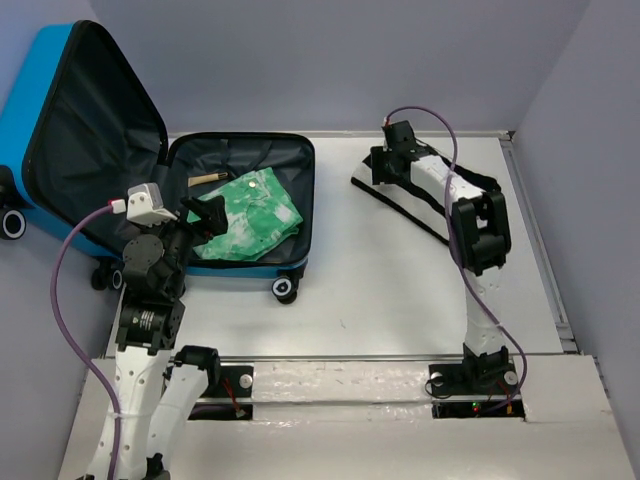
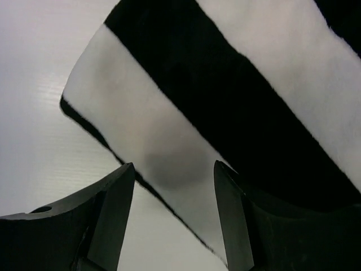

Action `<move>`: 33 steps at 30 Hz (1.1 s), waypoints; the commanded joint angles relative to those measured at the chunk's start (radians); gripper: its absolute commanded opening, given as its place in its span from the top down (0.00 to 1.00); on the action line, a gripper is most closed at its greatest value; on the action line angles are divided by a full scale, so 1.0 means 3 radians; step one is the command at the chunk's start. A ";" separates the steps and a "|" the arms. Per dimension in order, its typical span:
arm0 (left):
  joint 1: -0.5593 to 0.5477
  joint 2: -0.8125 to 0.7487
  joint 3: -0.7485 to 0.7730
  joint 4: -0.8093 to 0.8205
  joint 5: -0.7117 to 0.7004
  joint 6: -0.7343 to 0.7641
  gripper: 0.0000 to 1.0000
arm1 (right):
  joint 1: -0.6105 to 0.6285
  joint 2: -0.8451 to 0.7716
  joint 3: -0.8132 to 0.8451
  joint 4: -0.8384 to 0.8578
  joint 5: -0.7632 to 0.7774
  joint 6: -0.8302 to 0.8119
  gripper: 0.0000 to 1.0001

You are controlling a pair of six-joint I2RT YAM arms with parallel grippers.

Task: Pack the luggage

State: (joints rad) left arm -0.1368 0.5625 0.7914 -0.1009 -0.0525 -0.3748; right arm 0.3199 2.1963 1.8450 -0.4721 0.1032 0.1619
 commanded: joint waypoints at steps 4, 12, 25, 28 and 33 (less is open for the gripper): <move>-0.0015 0.0150 0.0011 0.0162 0.0160 0.0053 0.01 | 0.0013 0.0870 0.0962 -0.0839 0.0347 -0.0197 0.46; -0.0030 0.0242 -0.0061 0.0311 0.0639 -0.0075 0.01 | 0.0043 -0.0140 -0.1245 0.0046 -0.0599 0.0533 0.87; -0.1806 0.1359 0.0582 0.0076 0.0243 -0.0208 0.01 | 0.0095 -0.2876 -0.3522 0.0674 -0.0937 0.0953 0.16; -0.2191 0.1825 0.0762 -0.0021 -0.0188 -0.0274 0.01 | -0.0043 -0.3198 -0.3430 0.0607 -0.0947 0.0969 0.12; -0.2535 0.2322 0.0783 0.0004 -0.0663 -0.0575 0.01 | -0.0324 -0.3593 -0.3460 0.0525 -0.0738 0.1009 0.12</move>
State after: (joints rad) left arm -0.8421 1.1912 0.9947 -0.0875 -0.0746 -0.4725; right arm 0.2771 1.1984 0.7864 -0.2955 -0.1623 0.4480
